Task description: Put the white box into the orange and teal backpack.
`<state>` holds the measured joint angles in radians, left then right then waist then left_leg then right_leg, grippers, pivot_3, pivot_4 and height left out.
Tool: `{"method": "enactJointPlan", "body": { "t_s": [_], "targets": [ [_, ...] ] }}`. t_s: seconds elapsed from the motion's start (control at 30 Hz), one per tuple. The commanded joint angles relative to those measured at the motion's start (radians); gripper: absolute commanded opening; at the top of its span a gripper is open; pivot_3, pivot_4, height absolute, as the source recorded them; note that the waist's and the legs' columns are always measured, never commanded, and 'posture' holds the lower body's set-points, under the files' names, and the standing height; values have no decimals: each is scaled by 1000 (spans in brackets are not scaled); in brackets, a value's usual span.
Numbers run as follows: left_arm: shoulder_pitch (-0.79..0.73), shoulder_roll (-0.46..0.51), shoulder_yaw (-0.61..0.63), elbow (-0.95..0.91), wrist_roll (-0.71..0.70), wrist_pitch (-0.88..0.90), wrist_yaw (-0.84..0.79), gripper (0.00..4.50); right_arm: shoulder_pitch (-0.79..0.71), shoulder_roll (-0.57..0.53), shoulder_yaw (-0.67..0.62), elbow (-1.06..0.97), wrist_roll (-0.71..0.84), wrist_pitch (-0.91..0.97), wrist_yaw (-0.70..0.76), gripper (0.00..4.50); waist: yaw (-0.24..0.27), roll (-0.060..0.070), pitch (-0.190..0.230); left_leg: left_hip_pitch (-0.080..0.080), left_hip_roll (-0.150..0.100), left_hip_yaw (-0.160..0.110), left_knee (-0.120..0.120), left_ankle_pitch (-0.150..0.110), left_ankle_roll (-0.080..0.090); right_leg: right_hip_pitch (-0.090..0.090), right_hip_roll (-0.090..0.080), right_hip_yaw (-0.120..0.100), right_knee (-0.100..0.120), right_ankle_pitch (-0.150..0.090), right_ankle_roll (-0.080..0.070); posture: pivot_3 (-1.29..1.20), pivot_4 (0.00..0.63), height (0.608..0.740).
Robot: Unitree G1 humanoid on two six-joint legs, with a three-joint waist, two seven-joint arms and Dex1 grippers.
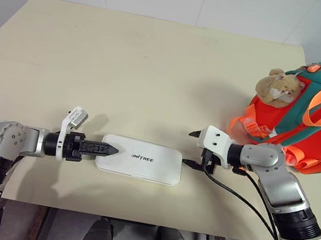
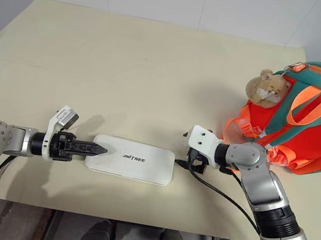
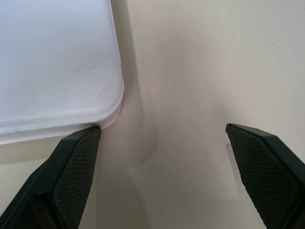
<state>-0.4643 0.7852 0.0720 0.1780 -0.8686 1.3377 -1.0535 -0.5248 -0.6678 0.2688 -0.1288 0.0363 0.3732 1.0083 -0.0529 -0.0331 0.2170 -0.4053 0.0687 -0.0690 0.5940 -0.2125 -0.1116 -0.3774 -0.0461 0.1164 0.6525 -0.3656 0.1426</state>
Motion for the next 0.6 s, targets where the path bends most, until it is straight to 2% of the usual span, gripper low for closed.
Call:
{"method": "enactJointPlan", "body": {
  "t_s": [0.03,0.07,0.17,0.4,0.5,0.6],
  "targets": [
    [-17,-6,14,16,-7,-4,-23,4500,4,-10,-29,-41,11,-2,-6,4442,-1,0,0,0,0,0,0,0,0,0,0,0,0,0,0,0,150,740],
    [-19,-8,15,21,-7,-1,-22,4500,5,-11,-30,-42,11,-2,-6,4442,-1,0,0,0,0,0,0,0,0,0,0,0,0,0,0,0,150,740],
    [-25,-8,11,16,4,-7,-10,3878,4,-11,-31,-42,12,-2,-6,4500,-1,0,0,0,0,0,0,0,0,0,0,0,0,0,0,0,150,740],
    [-20,-3,-17,9,27,-21,-21,1717,-3,-11,-35,-31,11,-5,-9,4500,0,0,0,0,0,0,0,0,0,0,0,0,0,0,0,0,150,740],
    [-21,-6,0,4,24,-23,-18,1339,-2,-7,-43,-35,11,-2,-17,4500,0,0,0,0,0,0,0,0,0,0,0,0,0,0,0,0,150,740],
    [-25,-13,44,6,10,-20,0,1314,0,-2,-64,-48,25,12,-33,4500,0,0,0,0,0,0,0,0,0,0,0,0,0,0,0,0,150,740]
  ]
}}
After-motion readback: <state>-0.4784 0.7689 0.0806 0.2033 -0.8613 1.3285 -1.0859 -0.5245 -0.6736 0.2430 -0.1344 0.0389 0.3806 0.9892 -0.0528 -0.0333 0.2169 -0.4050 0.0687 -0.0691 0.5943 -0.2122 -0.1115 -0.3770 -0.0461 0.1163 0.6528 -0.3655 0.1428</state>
